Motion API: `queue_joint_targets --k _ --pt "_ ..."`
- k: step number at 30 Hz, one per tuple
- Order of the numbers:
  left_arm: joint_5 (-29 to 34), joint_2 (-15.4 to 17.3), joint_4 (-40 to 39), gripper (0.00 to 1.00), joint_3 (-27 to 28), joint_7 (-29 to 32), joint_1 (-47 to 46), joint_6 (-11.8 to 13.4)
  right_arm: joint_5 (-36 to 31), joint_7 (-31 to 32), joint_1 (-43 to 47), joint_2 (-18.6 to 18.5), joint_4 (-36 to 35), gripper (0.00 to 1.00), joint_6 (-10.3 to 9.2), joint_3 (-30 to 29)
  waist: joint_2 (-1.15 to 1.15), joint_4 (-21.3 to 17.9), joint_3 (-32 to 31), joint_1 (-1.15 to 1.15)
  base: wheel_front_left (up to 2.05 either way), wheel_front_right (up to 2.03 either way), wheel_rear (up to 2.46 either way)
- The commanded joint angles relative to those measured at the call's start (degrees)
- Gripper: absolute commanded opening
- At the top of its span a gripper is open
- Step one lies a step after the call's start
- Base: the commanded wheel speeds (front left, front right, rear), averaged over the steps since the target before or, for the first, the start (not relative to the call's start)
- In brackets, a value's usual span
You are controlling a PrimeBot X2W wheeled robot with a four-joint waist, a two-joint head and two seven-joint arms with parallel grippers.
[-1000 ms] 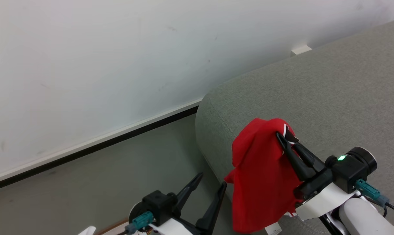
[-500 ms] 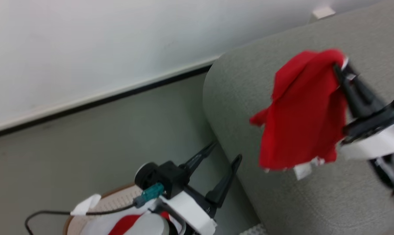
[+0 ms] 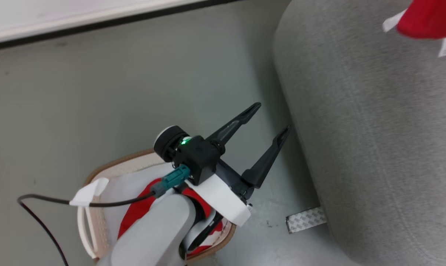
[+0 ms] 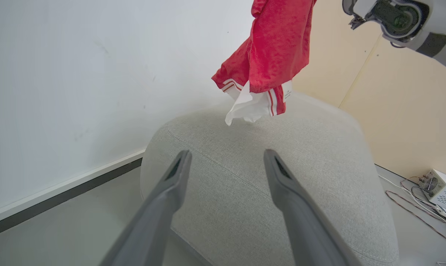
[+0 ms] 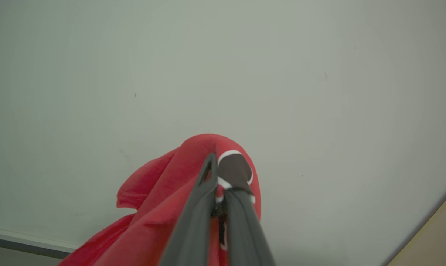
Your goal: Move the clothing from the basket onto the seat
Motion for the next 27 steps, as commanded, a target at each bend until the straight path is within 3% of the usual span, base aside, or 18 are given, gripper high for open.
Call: queue_joint_targets --k 1,5,13,14,15,16,17,20,27 --pt "0.5 0.0 0.4 1.00 0.1 -0.5 -1.1 -0.2 0.0 0.5 -1.5 -0.7 2.3 0.00 -0.14 -0.8 0.00 3.2 4.0 -0.02 0.00 0.00 0.00" --pt "0.5 -0.7 1.2 1.00 0.2 -1.6 -2.4 -0.3 -0.8 0.9 -3.6 -1.0 11.6 0.00 -0.14 -3.2 0.00 4.6 5.7 -0.02 0.00 0.00 0.00" --pt "-0.6 -1.2 3.5 1.00 0.1 -3.0 -1.4 0.0 -2.1 -5.0 3.3 5.5 29.8 0.00 -0.14 -10.4 0.00 5.4 5.1 -0.02 0.00 0.00 0.00" --pt "-0.8 -1.0 3.8 1.00 0.1 -3.1 -1.2 0.1 -2.5 -5.5 4.1 6.4 31.3 0.07 -0.14 -11.2 0.00 5.3 4.8 -0.02 0.00 0.00 0.00" --pt "-0.7 -0.8 4.0 1.00 0.1 -3.1 -1.1 0.1 -3.0 -5.8 4.8 7.4 32.5 0.35 -0.14 -12.1 0.00 5.2 4.4 -0.02 0.00 0.00 0.00" --pt "-0.8 -0.7 4.0 1.00 0.3 -3.1 -1.0 0.2 -3.3 -6.1 5.5 8.1 33.3 0.80 -0.14 -13.1 0.00 5.0 4.0 -0.02 0.00 0.00 0.00" --pt "-1.0 -0.5 4.1 1.00 0.4 -3.1 -0.8 0.3 -3.7 -6.4 6.2 8.7 33.9 1.00 -0.14 -14.2 0.00 4.8 3.5 -0.02 0.00 0.00 0.00" --pt "-1.3 -0.2 4.3 1.00 0.6 -3.2 0.1 0.7 -5.8 -6.5 8.6 10.3 32.6 1.00 -0.14 -16.7 0.00 4.0 1.8 -0.02 0.00 0.00 0.00" --pt "-3.0 1.0 4.5 1.00 1.5 -4.0 3.4 1.8 -10.3 -6.5 18.2 14.9 22.4 1.00 -0.14 -21.6 0.00 2.3 -3.8 -0.02 0.00 0.00 0.00"
